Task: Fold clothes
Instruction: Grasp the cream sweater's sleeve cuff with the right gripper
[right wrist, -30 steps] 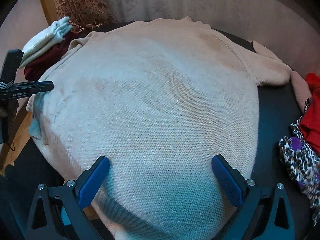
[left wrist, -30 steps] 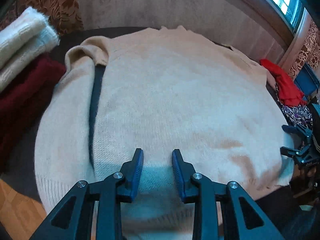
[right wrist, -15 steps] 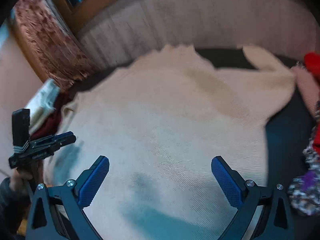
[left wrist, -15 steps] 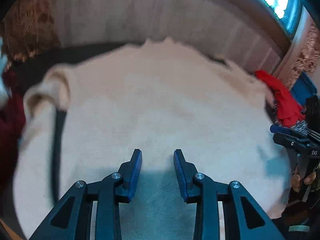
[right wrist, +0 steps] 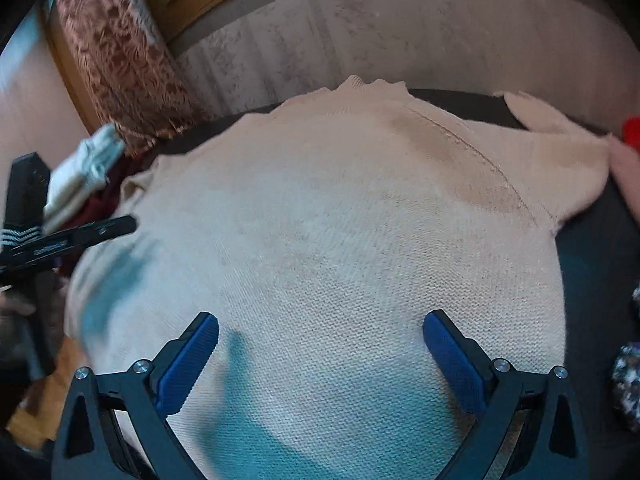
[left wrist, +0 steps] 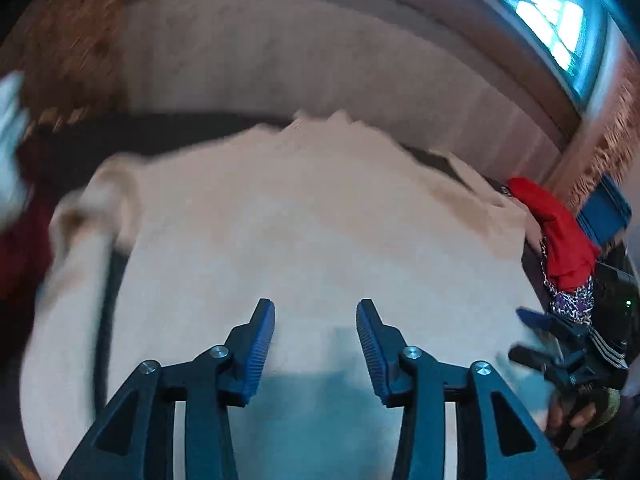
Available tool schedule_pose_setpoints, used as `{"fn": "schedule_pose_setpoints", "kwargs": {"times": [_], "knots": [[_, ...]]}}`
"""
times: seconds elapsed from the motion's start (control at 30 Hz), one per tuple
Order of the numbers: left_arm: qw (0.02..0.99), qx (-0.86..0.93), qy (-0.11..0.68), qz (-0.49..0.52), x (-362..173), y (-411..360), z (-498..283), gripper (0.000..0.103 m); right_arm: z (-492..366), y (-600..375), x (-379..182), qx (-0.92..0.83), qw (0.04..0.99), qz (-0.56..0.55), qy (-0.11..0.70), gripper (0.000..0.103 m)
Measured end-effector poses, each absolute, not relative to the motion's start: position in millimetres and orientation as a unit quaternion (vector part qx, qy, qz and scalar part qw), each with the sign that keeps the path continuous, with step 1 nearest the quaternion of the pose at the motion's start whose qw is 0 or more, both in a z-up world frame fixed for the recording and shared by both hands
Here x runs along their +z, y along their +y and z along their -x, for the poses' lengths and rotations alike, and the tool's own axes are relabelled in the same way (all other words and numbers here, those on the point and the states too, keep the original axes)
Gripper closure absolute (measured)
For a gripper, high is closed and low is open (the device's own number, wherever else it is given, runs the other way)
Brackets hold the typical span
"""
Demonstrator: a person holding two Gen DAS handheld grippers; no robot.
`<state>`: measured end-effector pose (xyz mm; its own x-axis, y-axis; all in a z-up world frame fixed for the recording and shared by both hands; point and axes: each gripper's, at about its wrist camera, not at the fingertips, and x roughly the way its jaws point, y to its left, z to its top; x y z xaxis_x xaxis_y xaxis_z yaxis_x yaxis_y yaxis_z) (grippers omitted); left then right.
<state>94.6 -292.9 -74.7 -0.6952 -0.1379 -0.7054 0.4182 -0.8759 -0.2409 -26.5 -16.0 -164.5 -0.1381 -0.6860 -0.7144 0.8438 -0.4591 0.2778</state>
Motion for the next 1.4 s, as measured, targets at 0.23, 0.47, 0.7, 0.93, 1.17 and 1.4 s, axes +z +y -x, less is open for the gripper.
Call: {"fn": "schedule_pose_setpoints", "kwargs": {"times": [0.23, 0.47, 0.7, 0.93, 1.17, 1.4], "knots": [[0.129, -0.895, 0.205, -0.376, -88, -304, -27, 0.059, 94, 4, -113, -0.785, 0.469, -0.402, 0.051, 0.002], [0.133, -0.898, 0.193, -0.372, -113, -299, -22, 0.055, 265, 3, -78, -0.859, 0.32, -0.398, 0.034, 0.0], [0.11, -0.9, 0.223, -0.358, -116, -306, -23, 0.046, 385, -38, -115, -0.85, 0.247, -0.462, 0.061, 0.0], [0.085, -0.895, 0.293, -0.326, -120, -322, -31, 0.046, 426, -79, -153, -0.825, 0.236, -0.497, 0.131, 0.0], [0.091, -0.896, 0.287, -0.326, -119, -319, -29, 0.046, 429, -76, -170, -0.807, 0.236, -0.525, 0.135, 0.0], [0.095, -0.897, 0.284, -0.326, -121, -321, -23, 0.046, 404, -77, -150, -0.808, 0.262, -0.507, 0.146, 0.089]]}}
